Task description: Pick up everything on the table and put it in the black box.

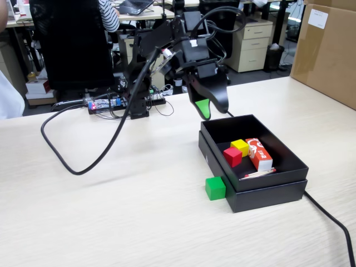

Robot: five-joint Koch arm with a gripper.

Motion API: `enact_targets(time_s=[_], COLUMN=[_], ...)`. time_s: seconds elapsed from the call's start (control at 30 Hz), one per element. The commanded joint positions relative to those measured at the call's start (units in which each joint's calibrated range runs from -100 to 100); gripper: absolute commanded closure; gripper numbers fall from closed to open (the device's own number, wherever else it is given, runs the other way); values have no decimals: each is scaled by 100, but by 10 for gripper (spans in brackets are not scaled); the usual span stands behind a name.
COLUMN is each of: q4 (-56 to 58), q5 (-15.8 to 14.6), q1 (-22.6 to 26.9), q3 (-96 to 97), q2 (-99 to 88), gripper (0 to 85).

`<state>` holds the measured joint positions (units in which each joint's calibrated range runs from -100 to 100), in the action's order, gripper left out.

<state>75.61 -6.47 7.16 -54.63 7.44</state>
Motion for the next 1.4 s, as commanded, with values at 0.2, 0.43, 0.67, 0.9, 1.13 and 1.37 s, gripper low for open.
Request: enact_targets(time_s=[0.2, 0.43, 0.67, 0.9, 1.13, 1.37], q4=[-300, -706, -913, -922, -922, -593], q5=[0, 10, 24, 103, 151, 137], q1=[-117, -117, -103, -83, -88, -112], q3=[-1209, -1654, -1853, -1889, -2134, -1853], q2=[2107, 3105, 3576, 3943, 4172, 3243], gripper=[387, 388, 391, 442, 697, 846])
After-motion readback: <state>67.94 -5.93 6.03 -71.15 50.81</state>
